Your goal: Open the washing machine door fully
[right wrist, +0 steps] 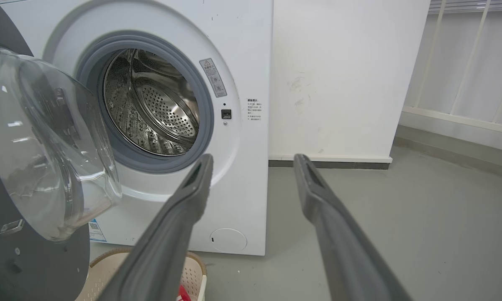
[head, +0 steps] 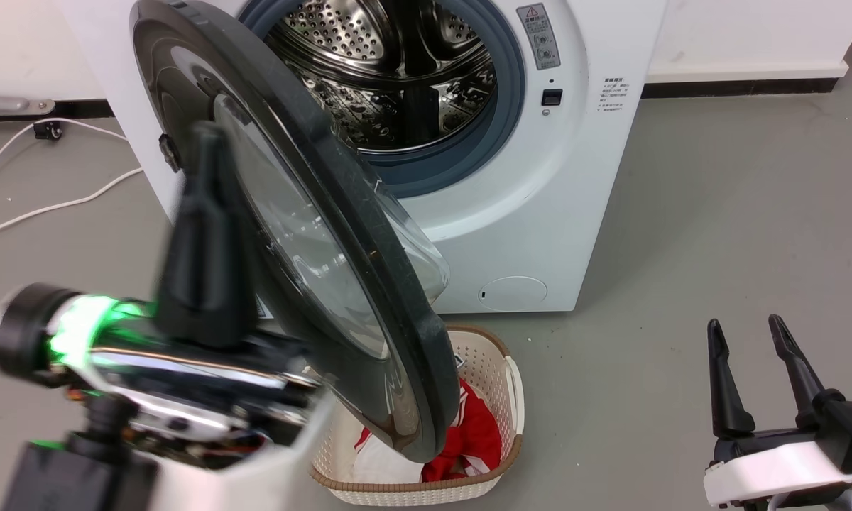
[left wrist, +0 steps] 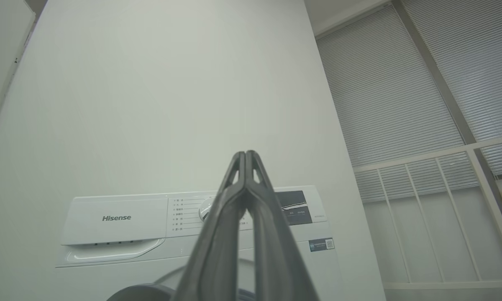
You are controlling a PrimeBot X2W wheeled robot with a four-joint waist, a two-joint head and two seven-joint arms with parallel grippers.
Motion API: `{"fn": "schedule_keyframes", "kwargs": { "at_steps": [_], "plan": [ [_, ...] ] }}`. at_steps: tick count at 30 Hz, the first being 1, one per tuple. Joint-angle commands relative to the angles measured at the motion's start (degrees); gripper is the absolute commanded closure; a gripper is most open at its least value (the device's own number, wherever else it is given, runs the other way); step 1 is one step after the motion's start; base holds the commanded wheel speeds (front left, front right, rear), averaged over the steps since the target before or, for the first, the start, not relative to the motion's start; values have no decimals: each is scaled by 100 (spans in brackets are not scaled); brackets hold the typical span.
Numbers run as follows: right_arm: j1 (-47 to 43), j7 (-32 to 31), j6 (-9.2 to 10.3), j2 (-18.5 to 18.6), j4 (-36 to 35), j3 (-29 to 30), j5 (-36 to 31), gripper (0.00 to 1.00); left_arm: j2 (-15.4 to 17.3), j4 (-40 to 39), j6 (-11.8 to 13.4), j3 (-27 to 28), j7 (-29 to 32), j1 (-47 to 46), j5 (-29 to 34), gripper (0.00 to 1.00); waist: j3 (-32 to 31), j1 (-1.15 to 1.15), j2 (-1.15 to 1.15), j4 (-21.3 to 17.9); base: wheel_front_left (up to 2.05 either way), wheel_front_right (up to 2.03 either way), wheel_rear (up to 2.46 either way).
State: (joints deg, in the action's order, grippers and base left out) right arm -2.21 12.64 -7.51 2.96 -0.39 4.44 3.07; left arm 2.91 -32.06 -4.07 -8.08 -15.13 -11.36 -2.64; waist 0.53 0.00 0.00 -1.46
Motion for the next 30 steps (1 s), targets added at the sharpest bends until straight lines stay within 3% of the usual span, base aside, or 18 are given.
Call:
{"fn": "schedule_keyframes", "kwargs": {
  "at_steps": [1,6,13,19,30],
  "plan": [
    [70,16,4,-16,10,-7,16,0,-3,-38,-50,-154,-3,-29,-71,100,-8,0,0,-2,0,0,0],
    [69,-11,4,-16,40,-28,37,0,0,150,-199,-1187,-3,104,-425,100,-21,0,0,-17,0,0,0],
    [-3,-26,4,-16,88,-19,88,0,99,1169,-299,-2259,291,758,-984,100,-63,0,0,-39,0,0,0],
    [-54,-61,4,-15,135,-65,133,0,202,2010,-145,-2389,923,1189,-1182,100,-63,0,0,-26,0,0,0],
    [21,-106,4,-15,196,-176,182,0,86,3031,110,-2311,757,589,-1177,100,-35,0,0,-134,0,0,0]
  ]
}}
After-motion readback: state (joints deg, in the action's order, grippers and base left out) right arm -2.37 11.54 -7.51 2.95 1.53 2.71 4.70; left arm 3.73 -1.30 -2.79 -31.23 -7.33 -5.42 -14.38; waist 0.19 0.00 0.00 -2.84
